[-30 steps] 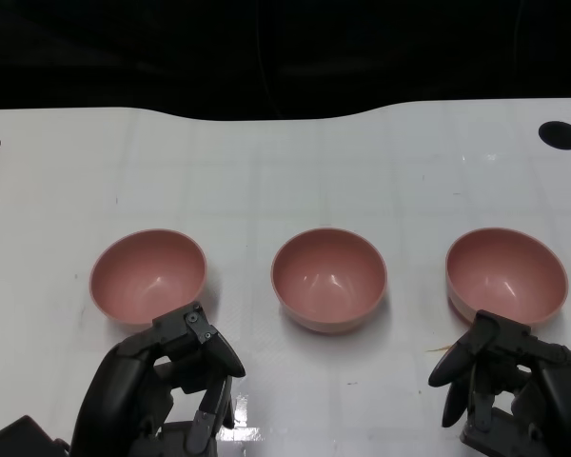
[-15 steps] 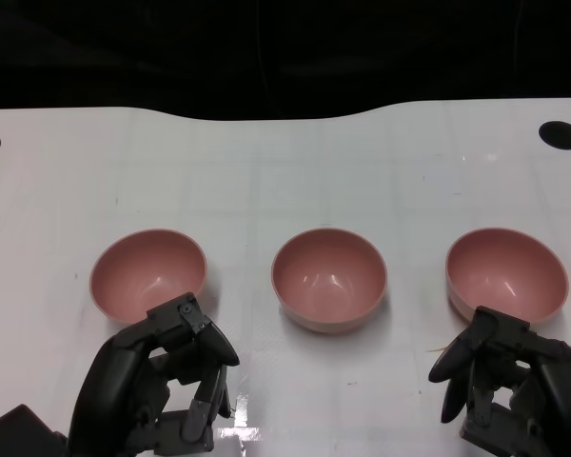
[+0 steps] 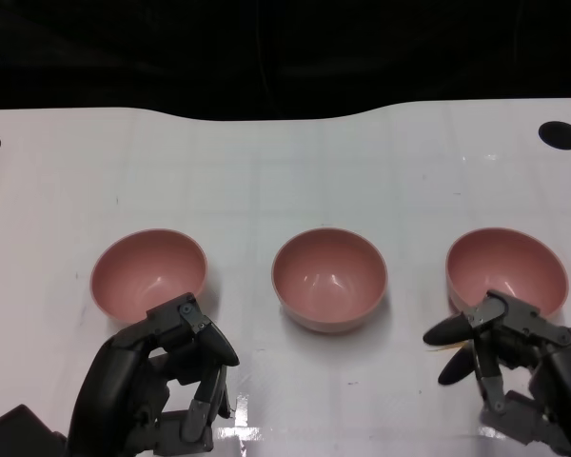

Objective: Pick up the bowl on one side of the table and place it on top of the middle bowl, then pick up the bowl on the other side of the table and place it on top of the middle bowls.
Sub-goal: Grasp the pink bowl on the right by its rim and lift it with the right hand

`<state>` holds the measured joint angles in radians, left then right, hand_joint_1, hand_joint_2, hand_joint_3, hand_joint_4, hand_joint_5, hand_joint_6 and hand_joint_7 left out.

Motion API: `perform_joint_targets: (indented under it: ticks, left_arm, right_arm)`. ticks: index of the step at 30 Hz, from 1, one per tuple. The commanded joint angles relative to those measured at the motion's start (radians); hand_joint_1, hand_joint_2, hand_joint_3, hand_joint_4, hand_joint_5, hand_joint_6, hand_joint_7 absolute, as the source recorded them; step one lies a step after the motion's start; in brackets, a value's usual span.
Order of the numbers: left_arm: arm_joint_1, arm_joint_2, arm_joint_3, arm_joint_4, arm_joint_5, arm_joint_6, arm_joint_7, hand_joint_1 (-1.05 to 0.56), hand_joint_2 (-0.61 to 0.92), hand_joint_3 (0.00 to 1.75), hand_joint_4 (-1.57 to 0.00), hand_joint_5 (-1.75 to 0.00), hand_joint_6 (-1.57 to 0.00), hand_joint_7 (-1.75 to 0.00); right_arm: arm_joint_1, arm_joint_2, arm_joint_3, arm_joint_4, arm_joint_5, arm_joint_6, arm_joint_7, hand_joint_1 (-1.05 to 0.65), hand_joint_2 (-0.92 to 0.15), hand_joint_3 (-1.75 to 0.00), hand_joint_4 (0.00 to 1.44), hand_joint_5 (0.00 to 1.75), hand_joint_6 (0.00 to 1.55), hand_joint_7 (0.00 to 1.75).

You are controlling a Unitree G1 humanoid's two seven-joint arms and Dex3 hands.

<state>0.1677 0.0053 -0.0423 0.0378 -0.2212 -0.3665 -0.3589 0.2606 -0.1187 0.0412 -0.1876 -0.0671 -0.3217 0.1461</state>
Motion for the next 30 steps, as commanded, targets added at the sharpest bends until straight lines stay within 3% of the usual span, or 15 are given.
perform_joint_targets:
  ticks: [1, 3, 4, 5, 8, 12, 16, 21, 30]
  left_arm:
    - [-0.003, 0.008, 0.005, 0.009, -0.002, -0.009, -0.004, -0.22, 0.44, 1.27, -0.88, -1.72, -0.79, -1.5]
    - [-0.003, 0.008, 0.005, 0.01, -0.002, -0.009, -0.004, -0.22, 0.44, 1.27, -0.88, -1.71, -0.8, -1.5]
    - [-0.004, 0.006, 0.004, 0.011, -0.001, -0.011, -0.003, -0.22, 0.44, 1.27, -0.88, -1.71, -0.8, -1.5]
    - [-0.006, 0.005, 0.003, 0.012, 0.0, -0.013, -0.003, -0.23, 0.44, 1.27, -0.88, -1.72, -0.79, -1.5]
    - [-0.007, 0.003, 0.002, 0.014, 0.001, -0.015, -0.003, -0.23, 0.43, 1.28, -0.88, -1.72, -0.79, -1.5]
    - [-0.008, 0.003, 0.002, 0.016, 0.0, -0.021, -0.006, -0.23, 0.43, 1.28, -0.88, -1.72, -0.78, -1.51]
    - [-0.003, 0.006, 0.003, 0.007, -0.001, -0.011, -0.004, -0.24, 0.43, 1.28, -0.87, -1.73, -0.78, -1.52]
    - [-0.005, 0.006, 0.005, 0.01, -0.008, -0.01, -0.009, -0.23, 0.45, 1.26, -0.86, -1.72, -0.77, -1.51]
    - [0.001, 0.007, 0.004, 0.006, -0.013, -0.014, -0.012, -0.21, 0.46, 1.25, -0.86, -1.72, -0.77, -1.51]
  right_arm:
    - [-0.007, -0.023, -0.01, -0.005, -0.026, 0.002, -0.008, -0.25, -0.75, -0.43, 0.4, 0.98, 0.47, 0.56]
    - [-0.007, -0.024, -0.009, -0.005, -0.028, 0.002, -0.009, -0.25, -0.76, -0.4, 0.4, 0.97, 0.47, 0.54]
    - [-0.014, -0.048, -0.021, -0.02, -0.095, 0.014, -0.026, -0.25, -0.77, -0.39, 0.4, 0.97, 0.47, 0.54]
    - [-0.019, -0.065, -0.03, -0.032, -0.147, 0.023, -0.04, -0.35, -0.81, -0.22, 0.25, 0.88, 0.36, 0.39]
    - [-0.024, -0.082, -0.037, -0.047, -0.209, 0.038, -0.059, -0.41, -0.87, -0.05, 0.16, 0.82, 0.31, 0.25]
    - [-0.026, -0.091, -0.037, -0.052, -0.239, 0.036, -0.07, -0.42, -0.88, -0.02, 0.13, 0.8, 0.29, 0.21]
    - [-0.049, -0.145, -0.034, -0.095, -0.512, 0.092, -0.136, -0.56, -0.86, 0.0, 0.03, 0.74, 0.23, 0.15]
    - [-0.07, -0.156, -0.023, -0.103, -0.61, 0.134, -0.161, -0.61, -0.84, 0.0, 0.0, 0.67, 0.2, 0.11]
    - [-0.15, -0.204, 0.033, -0.107, -0.853, 0.312, -0.119, -0.68, -0.83, 0.0, 0.0, 0.49, 0.16, 0.07]
